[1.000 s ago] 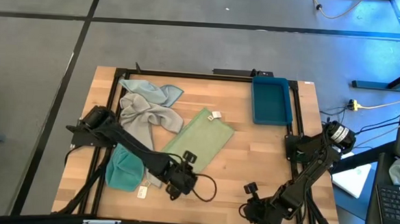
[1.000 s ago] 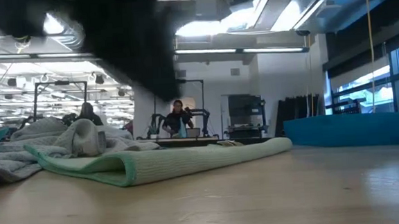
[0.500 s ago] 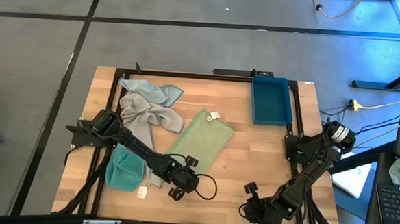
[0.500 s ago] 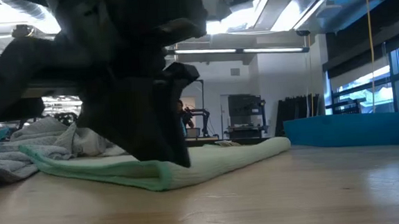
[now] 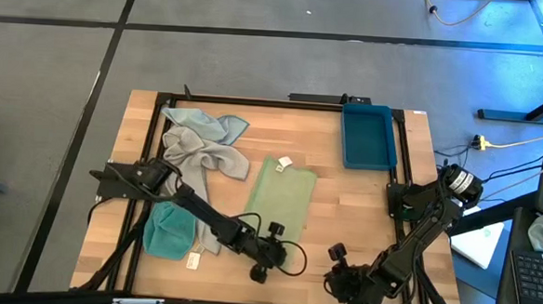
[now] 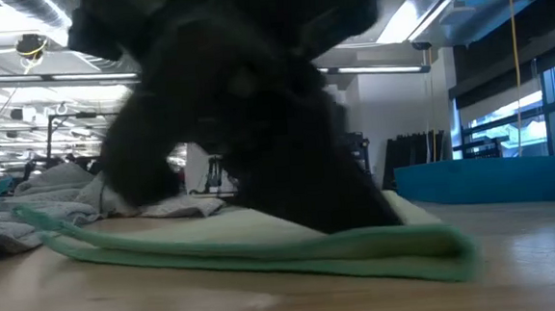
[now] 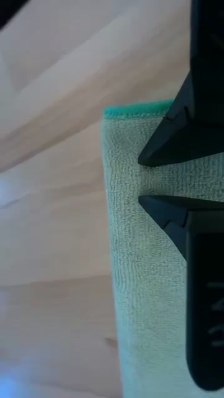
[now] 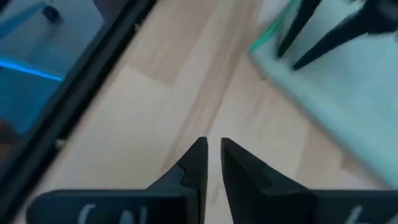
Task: Fold microfiber towels
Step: Fold the green microfiber cloth
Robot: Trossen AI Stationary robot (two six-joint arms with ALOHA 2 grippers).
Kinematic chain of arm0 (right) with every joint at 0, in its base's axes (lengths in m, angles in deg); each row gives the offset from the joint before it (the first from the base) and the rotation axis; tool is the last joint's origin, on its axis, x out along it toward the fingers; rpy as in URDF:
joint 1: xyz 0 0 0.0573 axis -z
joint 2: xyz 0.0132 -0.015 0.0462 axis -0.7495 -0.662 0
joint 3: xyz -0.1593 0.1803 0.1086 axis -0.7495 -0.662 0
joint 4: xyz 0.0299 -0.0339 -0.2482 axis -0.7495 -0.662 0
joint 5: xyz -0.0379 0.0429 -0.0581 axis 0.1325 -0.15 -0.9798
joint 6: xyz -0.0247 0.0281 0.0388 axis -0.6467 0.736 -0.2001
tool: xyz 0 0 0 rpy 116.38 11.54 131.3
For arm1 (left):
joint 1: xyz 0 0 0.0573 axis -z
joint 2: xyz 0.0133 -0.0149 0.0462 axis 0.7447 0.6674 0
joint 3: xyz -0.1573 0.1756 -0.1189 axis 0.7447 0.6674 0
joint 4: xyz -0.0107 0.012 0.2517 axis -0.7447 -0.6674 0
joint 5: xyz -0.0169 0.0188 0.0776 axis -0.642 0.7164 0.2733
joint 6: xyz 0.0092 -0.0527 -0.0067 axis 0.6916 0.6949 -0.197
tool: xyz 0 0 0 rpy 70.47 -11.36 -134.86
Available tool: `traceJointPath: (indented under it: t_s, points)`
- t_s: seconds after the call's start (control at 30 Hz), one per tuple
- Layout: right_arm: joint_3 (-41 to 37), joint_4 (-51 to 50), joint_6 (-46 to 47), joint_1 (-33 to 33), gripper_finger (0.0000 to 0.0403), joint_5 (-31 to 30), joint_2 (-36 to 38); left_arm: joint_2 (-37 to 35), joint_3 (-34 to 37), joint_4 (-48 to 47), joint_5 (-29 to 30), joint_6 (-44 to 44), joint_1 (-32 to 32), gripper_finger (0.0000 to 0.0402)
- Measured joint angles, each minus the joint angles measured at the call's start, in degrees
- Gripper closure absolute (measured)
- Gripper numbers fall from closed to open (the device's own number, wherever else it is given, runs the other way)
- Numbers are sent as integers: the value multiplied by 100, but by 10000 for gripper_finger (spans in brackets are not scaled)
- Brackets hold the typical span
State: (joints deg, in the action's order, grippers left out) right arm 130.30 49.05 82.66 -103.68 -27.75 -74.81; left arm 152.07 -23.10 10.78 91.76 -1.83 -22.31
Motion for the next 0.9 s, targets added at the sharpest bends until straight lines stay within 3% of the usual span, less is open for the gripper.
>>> traceJointPath:
  t_s: [0.3,0.47,0.6,0.77,0.9]
  points:
    - [2,1248,-2167,133,295,-159,-542,603,-1182,-49,372,2,-175,319]
    - [-2,1060,-2690,133,266,-912,-1022,682,-1366,-51,389,370,-260,319]
    - [-2,1237,-3200,135,267,-1466,-1226,653,-1384,-423,543,272,-255,319]
    - [-2,1287,-3469,291,282,-1272,-1296,260,-1391,-1779,1583,115,-133,319]
    - [0,1288,-3470,485,287,-1256,-1296,-53,-1394,-2149,1736,214,-79,319]
